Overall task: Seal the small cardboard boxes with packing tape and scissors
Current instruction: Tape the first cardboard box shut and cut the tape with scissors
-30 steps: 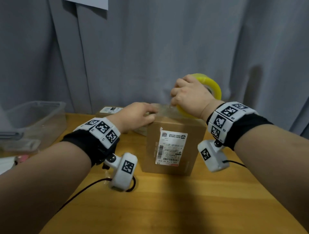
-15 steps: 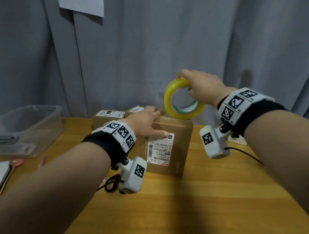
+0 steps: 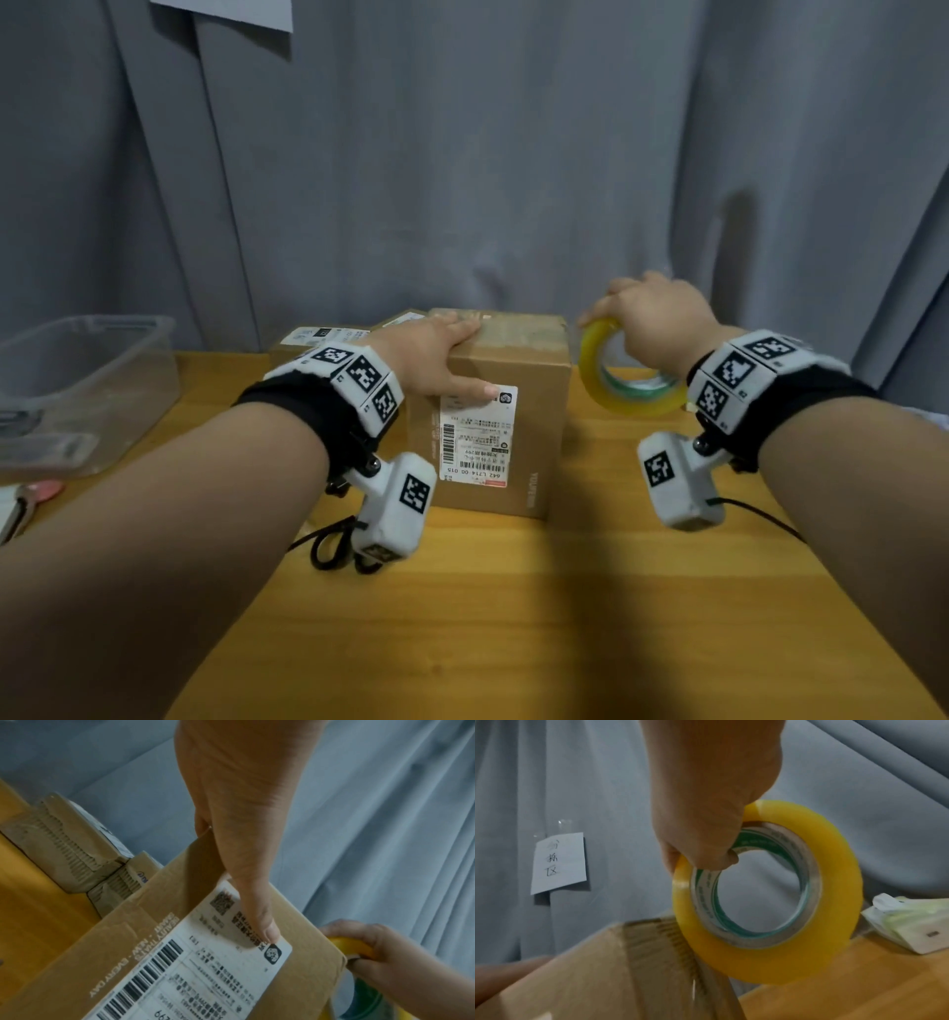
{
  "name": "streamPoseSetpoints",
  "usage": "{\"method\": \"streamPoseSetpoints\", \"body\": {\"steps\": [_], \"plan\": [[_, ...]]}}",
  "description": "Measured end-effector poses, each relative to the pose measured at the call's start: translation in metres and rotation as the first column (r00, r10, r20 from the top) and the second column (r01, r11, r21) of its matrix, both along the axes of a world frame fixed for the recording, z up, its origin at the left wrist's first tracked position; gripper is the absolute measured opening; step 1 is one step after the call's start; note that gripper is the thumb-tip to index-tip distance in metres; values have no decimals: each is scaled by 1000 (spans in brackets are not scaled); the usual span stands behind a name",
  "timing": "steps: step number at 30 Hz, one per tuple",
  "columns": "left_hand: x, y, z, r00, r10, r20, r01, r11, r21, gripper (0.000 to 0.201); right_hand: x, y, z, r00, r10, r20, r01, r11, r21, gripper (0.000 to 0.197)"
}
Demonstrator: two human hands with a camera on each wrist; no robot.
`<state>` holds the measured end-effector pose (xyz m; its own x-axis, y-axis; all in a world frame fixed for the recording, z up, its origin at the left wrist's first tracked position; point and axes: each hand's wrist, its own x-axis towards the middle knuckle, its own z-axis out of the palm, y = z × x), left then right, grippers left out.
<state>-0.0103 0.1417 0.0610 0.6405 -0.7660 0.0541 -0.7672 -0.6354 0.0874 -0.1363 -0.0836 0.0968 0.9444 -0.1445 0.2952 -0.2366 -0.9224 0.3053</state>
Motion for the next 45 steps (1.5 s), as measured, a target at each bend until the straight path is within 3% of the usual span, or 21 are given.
{"method": "streamPoseSetpoints", "body": {"steps": [3,9,12,14,16,19,22,25,28,32,36,39,42,45], "plan": [[-4,-5,5,999,14,32,-15,998,57,103,1,-1,-13,1000,-10,14,9,997,71,66],[-26,-43,19,991,52,124,-82,965,249,97,3,5,-28,999,2,34,-4,998,58,56],[-39,-64,15,993,-37,110,15,980,196,87,0,3,-32,998,12,66,-13,1000,15,48],[-36,-67,8,995,-94,23,90,988,128,94,-1,3,-35,996,17,86,-20,999,27,49],[-24,-58,7,998,-63,-18,65,992,111,107,-1,1,-40,994,3,105,-16,993,120,55],[-9,-37,8,998,46,-35,-43,995,88,105,2,-6,-55,980,-22,198,-42,949,311,67],[-8,-25,4,997,58,-54,-58,998,1,103,0,-12,-69,896,-135,424,-123,841,527,53],[-9,-24,1,996,76,-48,-79,995,-64,99,-1,-11,-68,806,-219,549,-193,781,594,43],[-13,-21,1,994,78,-75,-86,990,-112,103,0,-7,-45,784,-206,585,-178,829,530,43],[-19,-19,-4,960,39,-277,-140,925,-352,96,-1,3,4,777,-120,618,-197,886,419,40],[-37,-15,-23,804,-183,-566,-160,850,-502,91,3,25,41,826,34,563,-191,956,223,37],[-45,-16,-27,750,-247,-613,-162,830,-533,77,17,50,39,897,178,405,-227,971,76,34],[-37,-9,-27,706,-280,-650,-201,801,-563,54,31,72,24,919,244,310,-283,955,87,41],[-20,5,-43,644,-225,-732,-246,844,-476,70,45,89,12,917,339,211,-360,931,67,48]]}}
